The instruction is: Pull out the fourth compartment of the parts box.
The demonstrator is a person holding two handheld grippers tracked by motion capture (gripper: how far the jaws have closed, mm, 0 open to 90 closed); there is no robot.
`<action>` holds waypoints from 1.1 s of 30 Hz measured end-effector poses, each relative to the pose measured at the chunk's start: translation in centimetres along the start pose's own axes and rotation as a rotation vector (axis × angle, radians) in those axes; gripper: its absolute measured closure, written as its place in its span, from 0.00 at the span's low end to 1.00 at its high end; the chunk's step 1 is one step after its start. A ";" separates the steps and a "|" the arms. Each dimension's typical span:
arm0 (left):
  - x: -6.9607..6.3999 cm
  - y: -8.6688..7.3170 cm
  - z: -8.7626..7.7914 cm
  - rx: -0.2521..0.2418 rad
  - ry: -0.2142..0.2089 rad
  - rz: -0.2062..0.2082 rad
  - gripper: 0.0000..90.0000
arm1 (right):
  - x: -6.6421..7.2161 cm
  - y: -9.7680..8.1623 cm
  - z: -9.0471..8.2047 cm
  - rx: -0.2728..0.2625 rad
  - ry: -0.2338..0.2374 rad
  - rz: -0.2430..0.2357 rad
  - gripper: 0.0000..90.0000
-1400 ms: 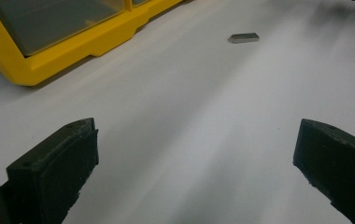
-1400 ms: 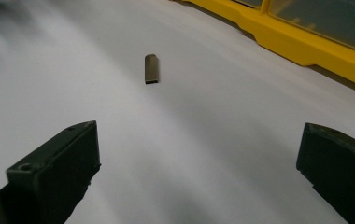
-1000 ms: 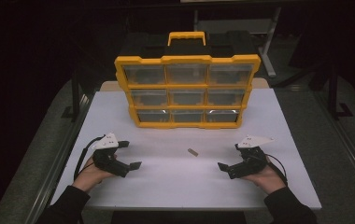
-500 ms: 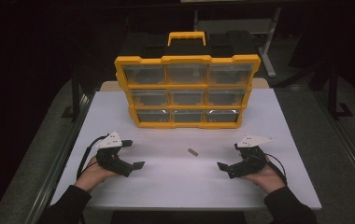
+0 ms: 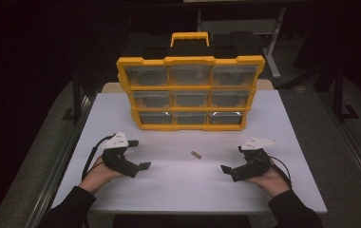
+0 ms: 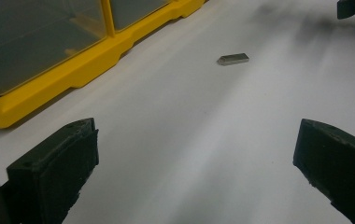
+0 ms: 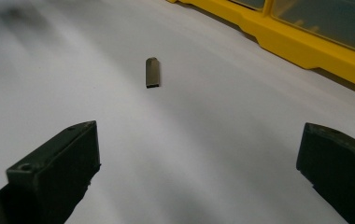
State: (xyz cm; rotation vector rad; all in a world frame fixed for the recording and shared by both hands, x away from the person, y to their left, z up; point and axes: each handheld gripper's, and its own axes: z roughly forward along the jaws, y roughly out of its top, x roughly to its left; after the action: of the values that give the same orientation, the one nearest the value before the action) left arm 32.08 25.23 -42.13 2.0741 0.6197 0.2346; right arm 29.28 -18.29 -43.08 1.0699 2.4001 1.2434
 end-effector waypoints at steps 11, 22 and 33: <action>0.1 0.6 0.5 -0.011 -0.001 0.006 0.00 | 0.0 0.0 0.0 0.000 0.001 0.003 0.00; 0.1 1.1 1.2 -0.008 -0.007 0.022 0.00 | 0.0 0.0 0.0 -0.001 0.004 0.006 0.00; 0.0 1.4 1.8 -0.008 -0.015 0.024 0.00 | -0.1 0.0 0.0 -0.002 0.006 0.008 0.00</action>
State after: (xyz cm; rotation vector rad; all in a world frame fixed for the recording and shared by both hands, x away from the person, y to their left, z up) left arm 33.28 23.35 -41.94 2.0746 0.5843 0.2354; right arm 29.36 -18.34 -43.07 1.0777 2.4010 1.2526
